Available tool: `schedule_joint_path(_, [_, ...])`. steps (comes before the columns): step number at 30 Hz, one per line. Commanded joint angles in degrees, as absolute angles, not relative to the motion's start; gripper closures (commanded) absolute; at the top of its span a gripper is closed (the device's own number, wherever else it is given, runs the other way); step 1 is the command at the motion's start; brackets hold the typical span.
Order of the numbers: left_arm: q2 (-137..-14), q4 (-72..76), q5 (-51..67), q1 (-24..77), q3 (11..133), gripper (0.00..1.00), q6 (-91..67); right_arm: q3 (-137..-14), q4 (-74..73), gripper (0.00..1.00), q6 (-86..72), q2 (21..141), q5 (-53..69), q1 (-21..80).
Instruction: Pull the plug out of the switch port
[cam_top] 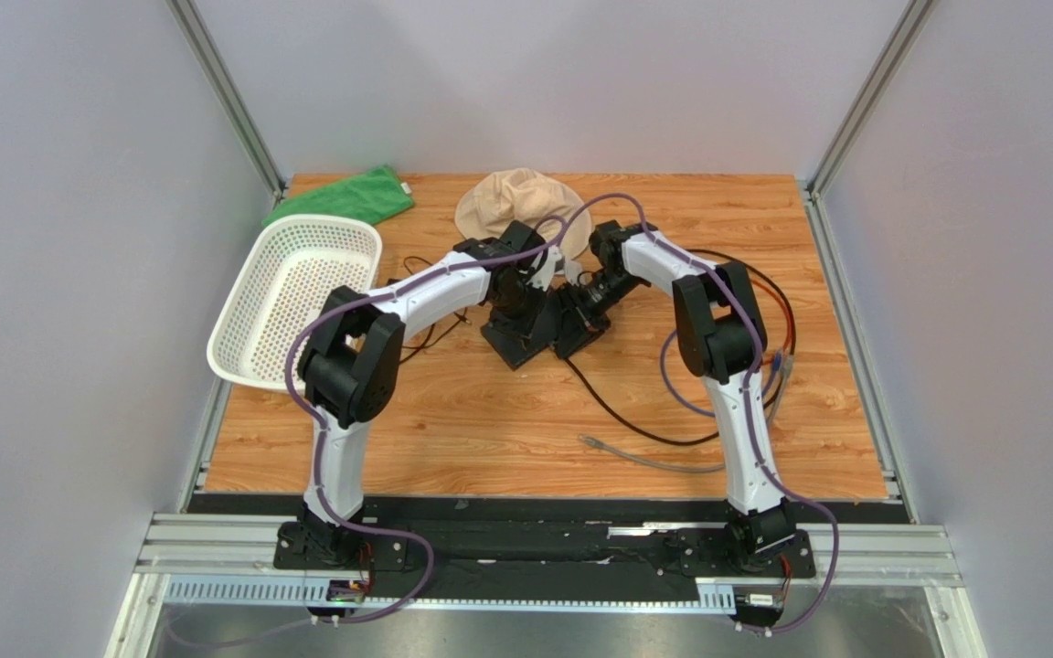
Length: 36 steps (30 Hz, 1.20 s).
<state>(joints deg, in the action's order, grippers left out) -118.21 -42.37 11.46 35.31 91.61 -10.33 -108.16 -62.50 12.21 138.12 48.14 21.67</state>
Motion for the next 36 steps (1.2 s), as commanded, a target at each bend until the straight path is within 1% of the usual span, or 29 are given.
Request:
schedule_joint_path(1, [-112.23, -40.08, 2.73, 31.91, 91.23, 1.0, -10.9, -104.24, -73.1, 1.0, 24.86, 138.34, 47.37, 22.06])
schedule_joint_path(2, [-113.37, -40.43, 2.38, 31.56, 92.1, 1.0, -10.64, -104.5, -74.69, 1.0, 27.74, 138.34, 48.07, 21.89])
schedule_joint_path(4, [-115.65, -41.22, 0.71, 30.68, 93.33, 1.0, -9.67, -105.03, -82.41, 1.0, 33.02, 138.86, 50.53, 21.97])
schedule_joint_path(5, [-116.27, -41.22, 0.44, 30.41, 94.56, 1.0, -9.41, -105.9, -85.66, 1.0, 39.4, 139.13, 50.62, 21.89])
schedule_joint_path(6, [-116.89, -41.39, 0.44, 30.24, 95.18, 1.0, -9.23, -106.08, -91.09, 1.0, 42.42, 139.39, 50.19, 21.71])
schedule_joint_path(7, [-117.59, -41.57, 0.7, 30.06, 96.32, 1.0, -9.23, -106.0, -92.1, 1.0, 44.28, 139.13, 49.32, 21.45])
schedule_joint_path(8, [-117.86, -41.57, 1.14, 30.06, 96.76, 1.0, -9.05, -105.21, -91.94, 1.0, 44.56, 138.7, 46.35, 20.23])
schedule_joint_path(11, [-117.95, -40.96, 3.95, 30.15, 96.59, 1.0, -9.58, -102.93, -77.82, 1.0, 33.09, 136.24, 37.04, 16.28])
schedule_joint_path(12, [-117.95, -40.7, 4.22, 30.15, 96.16, 1.0, -10.28, -103.62, -75.17, 1.0, 32.96, 136.14, 36.83, 15.48])
schedule_joint_path(13, [-117.95, -40.52, 4.65, 30.23, 95.02, 1.0, -10.46, -104.67, -75.15, 0.95, 32.78, 136.75, 36.74, 14.51])
schedule_joint_path(14, [-117.95, -40.34, 5.18, 30.32, 94.23, 1.0, -10.37, -105.9, -75.23, 0.85, 31.74, 137.19, 35.96, 14.33])
schedule_joint_path(16, [-118.04, -40.26, 6.23, 30.32, 92.12, 1.0, -10.55, -109.85, -76.72, 0.79, 31.55, 138.6, 36.64, 14.15])
schedule_joint_path(17, [-118.12, -39.99, 8.15, 30.41, 91.5, 1.0, -10.55, -110.65, -76.99, 0.72, 31.03, 138.86, 38.04, 14.06])
schedule_joint_path(19, [-118.3, -39.38, 11.15, 30.5, 89.31, 1.0, -10.55, -111.44, -76.82, 0.65, 29.27, 138.96, 40.33, 13.97])
schedule_joint_path(20, [-118.39, -38.42, 14.82, 30.76, 88.69, 1.0, -10.46, -111.45, -76.64, 0.59, 28.57, 139.3, 42.69, 13.97])
schedule_joint_path(23, [-118.83, -36.93, 17.56, 31.46, 86.49, 1.0, -10.72, -111.53, -74.98, 0.52, 24.79, 140.18, 45.69, 13.97])
schedule_joint_path(28, [-120.23, -34.72, 25.65, 31.64, 85.08, 1.0, -11.34, -111.62, -72.69, 0.51, 21.09, 141.76, 48.34, 14.5])
schedule_joint_path(29, [-120.32, -34.98, 26.62, 31.64, 85.17, 0.93, -11.25, -111.8, -72.69, 0.51, 21.09, 142.03, 47.99, 14.85])
schedule_joint_path(30, [-120.32, -35.24, 26.37, 31.64, 85.34, 0.74, -11.25, -111.8, -72.69, 0.51, 21.35, 141.94, 47.81, 15.03])
schedule_joint_path(31, [-120.15, -35.42, 25.93, 31.55, 85.52, 0.65, -11.16, -111.62, -72.69, 0.51, 21.88, 141.68, 47.81, 15.38])
schedule_joint_path(32, [-119.97, -35.94, 25.23, 31.55, 85.52, 0.58, -10.9, -111.19, -72.42, 0.56, 22.84, 141.51, 47.55, 15.38])
schedule_joint_path(33, [-119.36, -36.21, 25.14, 31.38, 85.6, 0.48, -10.9, -110.75, -72.16, 0.63, 23.46, 141.07, 47.64, 15.47])
schedule_joint_path(34, [-119.01, -36.38, 25.4, 30.85, 85.26, 0.45, -10.9, -110.13, -71.64, 0.71, 23.81, 139.93, 47.72, 15.47])
schedule_joint_path(35, [-118.48, -36.47, 26.44, 30.41, 84.91, 0.41, -10.72, -108.39, -69.89, 0.86, 24.17, 139.23, 47.46, 15.47])
schedule_joint_path(36, [-117.26, -36.3, 27.41, 30.06, 84.38, 0.36, -10.55, -107.5, -68.92, 0.93, 24.34, 138.35, 47.55, 15.47])
